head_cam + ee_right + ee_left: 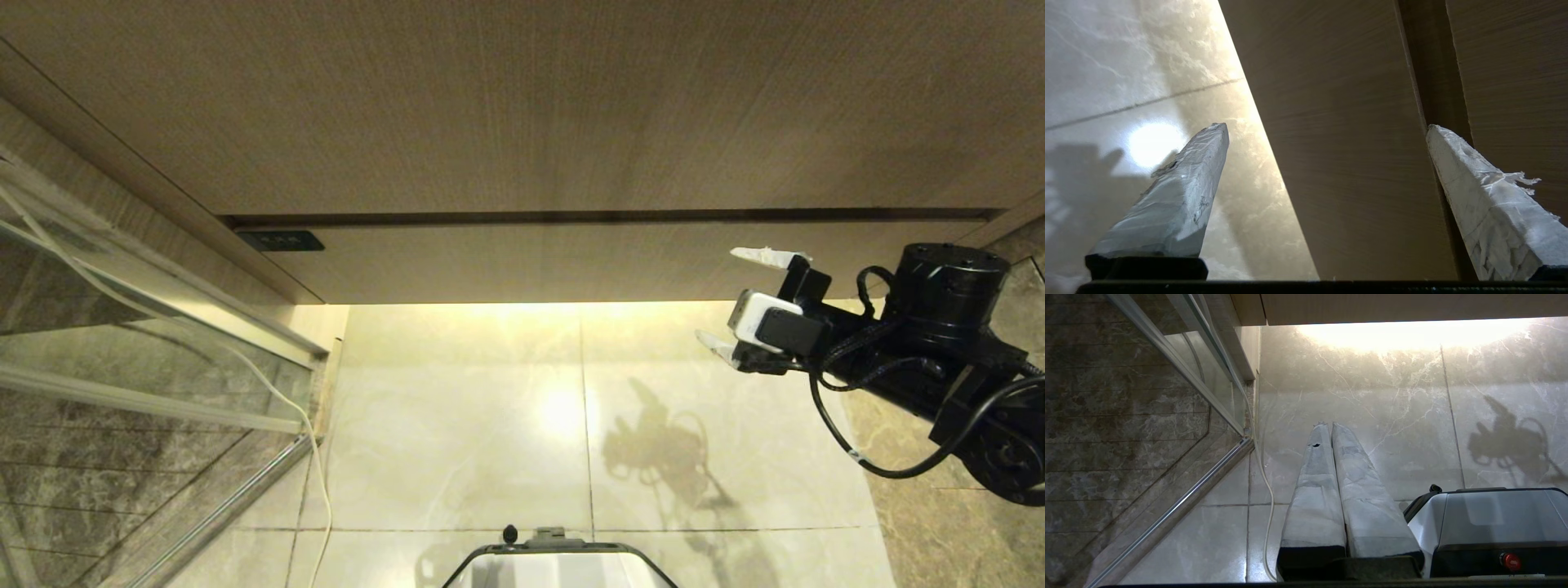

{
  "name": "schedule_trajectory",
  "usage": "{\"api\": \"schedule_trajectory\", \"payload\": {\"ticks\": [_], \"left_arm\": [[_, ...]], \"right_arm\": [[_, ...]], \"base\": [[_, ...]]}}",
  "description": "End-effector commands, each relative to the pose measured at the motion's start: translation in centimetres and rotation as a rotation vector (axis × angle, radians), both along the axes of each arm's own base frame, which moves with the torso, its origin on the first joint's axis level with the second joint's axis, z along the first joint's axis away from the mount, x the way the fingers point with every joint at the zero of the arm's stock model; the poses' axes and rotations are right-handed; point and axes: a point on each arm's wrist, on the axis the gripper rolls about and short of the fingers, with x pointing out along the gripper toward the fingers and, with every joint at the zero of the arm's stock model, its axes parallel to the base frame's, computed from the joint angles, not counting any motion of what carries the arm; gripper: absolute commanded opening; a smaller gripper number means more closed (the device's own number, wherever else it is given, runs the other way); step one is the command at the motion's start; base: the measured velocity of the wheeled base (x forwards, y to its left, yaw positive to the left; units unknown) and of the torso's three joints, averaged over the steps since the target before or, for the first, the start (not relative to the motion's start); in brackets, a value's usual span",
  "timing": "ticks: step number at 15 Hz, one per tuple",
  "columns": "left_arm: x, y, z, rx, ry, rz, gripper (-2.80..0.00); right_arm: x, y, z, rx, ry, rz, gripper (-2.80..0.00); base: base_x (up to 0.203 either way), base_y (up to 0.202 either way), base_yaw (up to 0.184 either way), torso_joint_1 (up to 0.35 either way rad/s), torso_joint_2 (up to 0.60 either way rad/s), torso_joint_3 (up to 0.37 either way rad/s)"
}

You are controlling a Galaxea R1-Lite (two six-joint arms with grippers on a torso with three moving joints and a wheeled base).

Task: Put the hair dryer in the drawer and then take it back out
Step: Pull open the drawer

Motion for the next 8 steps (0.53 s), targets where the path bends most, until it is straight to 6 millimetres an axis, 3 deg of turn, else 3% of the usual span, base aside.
{"api": "schedule_trajectory", "payload": {"ticks": [1, 8], "left_arm": [[0.0, 0.0, 0.0, 0.0, 0.002, 0.001, -2.8], [0.0, 0.0, 0.0, 0.0, 0.002, 0.001, -2.8]], "right_arm": [[0.5, -0.3, -0.2, -0.028, -0.018, -0.008, 0.0], [1.8, -0.3, -0.2, -0.022, -0.024, -0.024, 0.0]], "base": [[0.0, 0.0, 0.0, 0.0, 0.0, 0.0], [0.0, 0.0, 0.0, 0.0, 0.0, 0.0]]}}
